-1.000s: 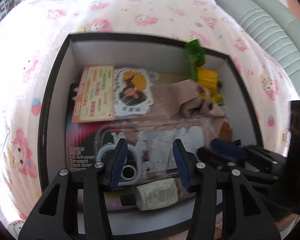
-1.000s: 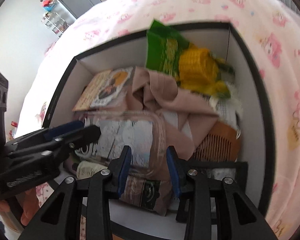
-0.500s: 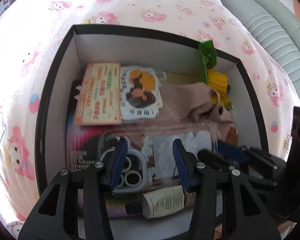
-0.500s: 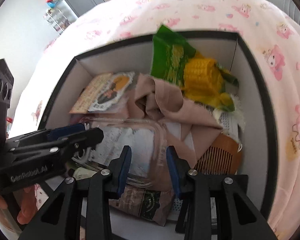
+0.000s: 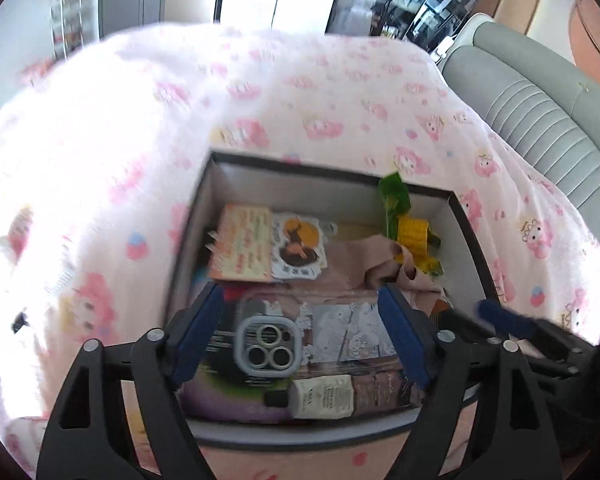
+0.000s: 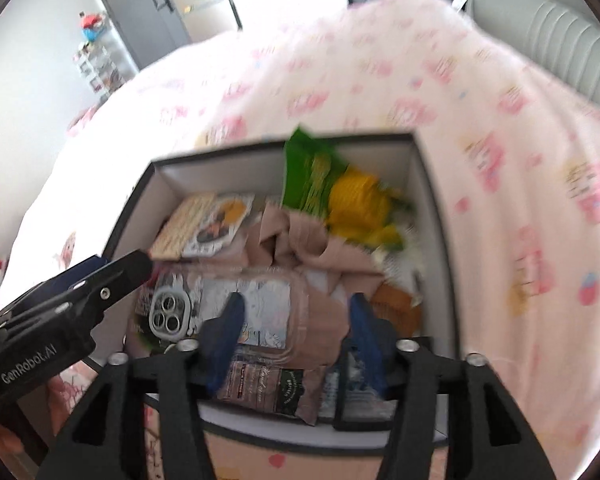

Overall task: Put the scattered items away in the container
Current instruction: 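Withdraw the right gripper from the box toward the white watch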

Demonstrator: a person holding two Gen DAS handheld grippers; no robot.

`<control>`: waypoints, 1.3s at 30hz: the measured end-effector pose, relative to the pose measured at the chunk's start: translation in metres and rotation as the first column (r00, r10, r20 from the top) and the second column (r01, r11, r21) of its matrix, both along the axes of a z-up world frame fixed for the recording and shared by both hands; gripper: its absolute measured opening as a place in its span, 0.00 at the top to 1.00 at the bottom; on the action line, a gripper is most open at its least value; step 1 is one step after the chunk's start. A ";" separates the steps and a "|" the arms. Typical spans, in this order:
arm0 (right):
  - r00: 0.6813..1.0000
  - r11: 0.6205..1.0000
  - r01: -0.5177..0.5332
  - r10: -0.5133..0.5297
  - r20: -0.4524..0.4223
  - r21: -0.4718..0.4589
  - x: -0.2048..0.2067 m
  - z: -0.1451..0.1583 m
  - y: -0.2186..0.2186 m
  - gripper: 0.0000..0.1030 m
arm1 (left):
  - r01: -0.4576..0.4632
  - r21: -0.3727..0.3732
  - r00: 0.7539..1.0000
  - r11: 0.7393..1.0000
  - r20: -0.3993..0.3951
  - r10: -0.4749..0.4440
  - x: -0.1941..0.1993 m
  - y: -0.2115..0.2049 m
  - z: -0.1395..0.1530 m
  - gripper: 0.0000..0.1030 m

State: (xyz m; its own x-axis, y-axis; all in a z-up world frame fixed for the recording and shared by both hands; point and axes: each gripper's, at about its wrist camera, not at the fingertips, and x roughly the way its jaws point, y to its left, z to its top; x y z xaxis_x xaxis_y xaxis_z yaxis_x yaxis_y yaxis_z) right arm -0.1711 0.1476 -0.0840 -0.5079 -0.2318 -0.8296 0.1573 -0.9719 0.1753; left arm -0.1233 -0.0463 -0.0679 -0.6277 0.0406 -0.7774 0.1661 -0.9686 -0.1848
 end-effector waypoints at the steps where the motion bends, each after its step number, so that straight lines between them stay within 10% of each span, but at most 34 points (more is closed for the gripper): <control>1: 1.000 1.000 0.015 -0.015 -0.019 0.005 -0.007 0.004 -0.004 0.43 | 0.004 -0.018 1.000 1.000 -0.015 -0.005 0.000 0.005 0.006 0.16; 15: 0.974 0.994 0.111 -0.113 -0.196 -0.022 0.088 0.077 0.018 0.33 | 0.088 -0.106 0.984 0.990 -0.145 -0.103 0.082 0.023 0.072 0.09; 39: 0.983 0.992 -0.129 0.125 -0.137 -0.018 0.137 0.062 -0.091 0.44 | 0.005 -0.051 0.995 0.999 -0.095 -0.010 0.159 -0.069 0.043 0.11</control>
State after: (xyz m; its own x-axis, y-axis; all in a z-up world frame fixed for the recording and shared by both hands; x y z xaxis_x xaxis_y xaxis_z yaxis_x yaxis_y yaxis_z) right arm -0.0339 0.0563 -0.0225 -0.5799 -0.3227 -0.7481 0.3030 -0.9378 0.1696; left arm 0.0355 -0.1154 -0.0250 -0.6988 0.0075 -0.7152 0.1431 -0.9783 -0.1501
